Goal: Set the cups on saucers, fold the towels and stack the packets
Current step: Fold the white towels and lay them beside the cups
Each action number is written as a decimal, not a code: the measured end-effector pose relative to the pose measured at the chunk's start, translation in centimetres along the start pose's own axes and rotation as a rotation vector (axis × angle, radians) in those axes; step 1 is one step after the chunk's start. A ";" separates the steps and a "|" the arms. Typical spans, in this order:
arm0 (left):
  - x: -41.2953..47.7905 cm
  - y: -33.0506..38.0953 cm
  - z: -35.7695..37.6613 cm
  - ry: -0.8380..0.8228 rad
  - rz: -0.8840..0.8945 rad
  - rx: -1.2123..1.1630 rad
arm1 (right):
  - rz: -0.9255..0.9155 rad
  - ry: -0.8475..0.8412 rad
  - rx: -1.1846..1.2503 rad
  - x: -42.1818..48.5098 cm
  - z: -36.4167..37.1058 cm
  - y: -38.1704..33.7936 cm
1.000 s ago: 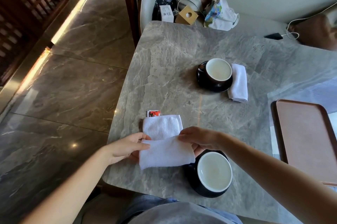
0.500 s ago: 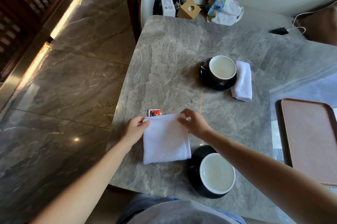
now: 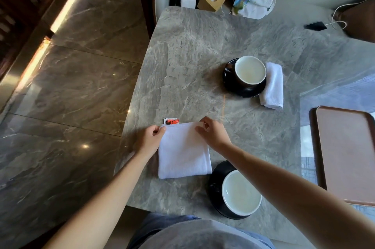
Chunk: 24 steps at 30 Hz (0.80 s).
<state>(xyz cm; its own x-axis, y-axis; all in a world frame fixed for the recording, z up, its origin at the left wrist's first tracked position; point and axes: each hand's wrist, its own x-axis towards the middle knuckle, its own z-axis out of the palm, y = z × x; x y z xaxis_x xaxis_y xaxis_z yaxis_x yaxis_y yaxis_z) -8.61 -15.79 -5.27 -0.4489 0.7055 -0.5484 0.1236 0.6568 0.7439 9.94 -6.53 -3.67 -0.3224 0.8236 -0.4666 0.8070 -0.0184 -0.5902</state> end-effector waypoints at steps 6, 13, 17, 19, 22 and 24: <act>-2.9 -0.4 -0.3 0.189 0.498 0.702 | -0.487 0.151 -0.426 -1.5 -1.0 -0.4; -4.6 -2.2 0.8 0.015 0.775 1.323 | -0.685 -0.302 -0.853 -2.7 1.9 -0.1; -4.5 -2.9 0.9 -0.035 0.730 1.345 | -0.702 -0.291 -0.918 -2.6 2.2 0.6; -4.5 -3.3 0.8 -0.058 0.702 1.338 | -0.715 -0.292 -0.953 -2.7 2.3 1.0; -4.2 -3.5 0.2 -0.099 0.690 1.347 | -0.734 -0.300 -0.976 -2.4 2.1 1.1; -3.9 -3.6 -0.2 -0.140 0.713 1.349 | -0.731 -0.311 -0.977 -2.3 2.0 1.0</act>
<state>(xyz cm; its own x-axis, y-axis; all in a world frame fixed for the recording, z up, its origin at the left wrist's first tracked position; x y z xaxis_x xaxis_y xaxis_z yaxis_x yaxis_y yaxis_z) -7.47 -20.96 -5.71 0.1257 0.9368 -0.3265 0.9916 -0.1289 0.0119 10.53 -9.62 -4.53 -0.8427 0.2938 -0.4511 0.3769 0.9203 -0.1048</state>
